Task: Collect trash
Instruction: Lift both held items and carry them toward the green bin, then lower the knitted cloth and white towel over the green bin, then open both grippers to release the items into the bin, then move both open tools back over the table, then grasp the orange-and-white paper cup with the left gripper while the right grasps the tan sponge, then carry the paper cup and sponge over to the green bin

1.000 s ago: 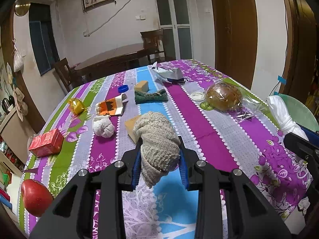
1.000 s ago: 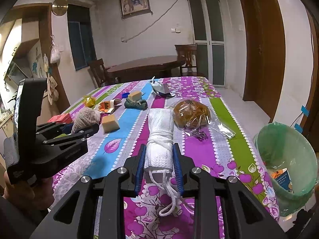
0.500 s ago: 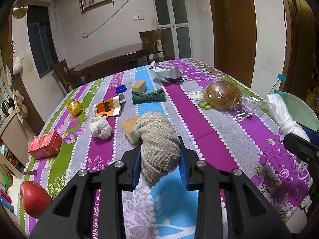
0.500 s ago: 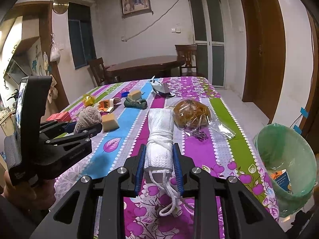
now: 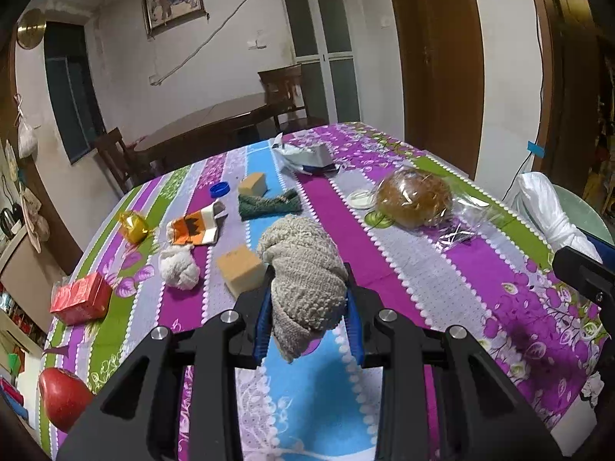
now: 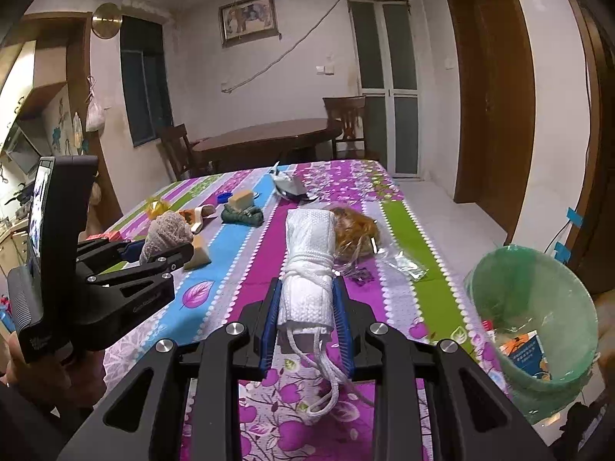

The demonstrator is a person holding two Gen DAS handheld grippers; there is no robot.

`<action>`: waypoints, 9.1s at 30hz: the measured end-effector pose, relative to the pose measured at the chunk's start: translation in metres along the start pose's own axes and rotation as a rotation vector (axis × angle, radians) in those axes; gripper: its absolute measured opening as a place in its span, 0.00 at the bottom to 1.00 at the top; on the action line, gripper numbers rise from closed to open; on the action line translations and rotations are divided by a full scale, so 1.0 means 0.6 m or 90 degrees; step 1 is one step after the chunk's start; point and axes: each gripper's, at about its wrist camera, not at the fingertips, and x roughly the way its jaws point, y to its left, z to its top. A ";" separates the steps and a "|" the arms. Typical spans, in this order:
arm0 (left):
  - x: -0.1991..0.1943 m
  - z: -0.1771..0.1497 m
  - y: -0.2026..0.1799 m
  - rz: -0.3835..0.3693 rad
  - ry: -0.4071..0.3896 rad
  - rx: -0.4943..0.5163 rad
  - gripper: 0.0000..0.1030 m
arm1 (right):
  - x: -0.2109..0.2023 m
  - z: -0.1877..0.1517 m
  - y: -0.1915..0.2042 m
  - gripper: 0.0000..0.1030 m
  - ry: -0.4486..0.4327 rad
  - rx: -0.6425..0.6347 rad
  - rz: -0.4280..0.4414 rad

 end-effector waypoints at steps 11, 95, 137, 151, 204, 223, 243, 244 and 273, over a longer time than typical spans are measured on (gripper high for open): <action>0.002 0.042 -0.060 -0.033 -0.032 0.036 0.30 | -0.029 0.011 -0.044 0.27 -0.028 0.012 -0.054; 0.106 0.175 -0.516 -0.361 -0.002 0.270 0.31 | -0.037 0.055 -0.512 0.27 0.143 0.199 -0.245; 0.123 0.185 -0.483 -0.394 -0.003 0.229 0.79 | -0.015 0.041 -0.539 0.47 0.154 0.191 -0.252; 0.100 0.131 -0.359 -0.329 -0.027 0.188 0.82 | -0.017 0.004 -0.496 0.47 0.123 0.192 -0.236; 0.363 0.119 0.332 0.065 0.180 -0.112 0.84 | 0.428 0.061 0.242 0.43 0.239 -0.105 0.198; 0.109 0.168 0.142 -0.037 -0.081 -0.018 0.85 | 0.224 0.066 0.056 0.42 0.110 0.051 0.137; 0.138 0.110 0.049 -0.152 -0.048 0.022 0.85 | 0.147 -0.004 -0.057 0.42 0.092 0.132 0.033; 0.138 0.108 0.047 -0.147 -0.050 0.026 0.85 | 0.150 -0.004 -0.054 0.42 0.093 0.130 0.031; 0.150 0.104 0.061 -0.125 -0.041 -0.018 0.85 | 0.167 0.004 -0.017 0.42 0.092 0.054 -0.030</action>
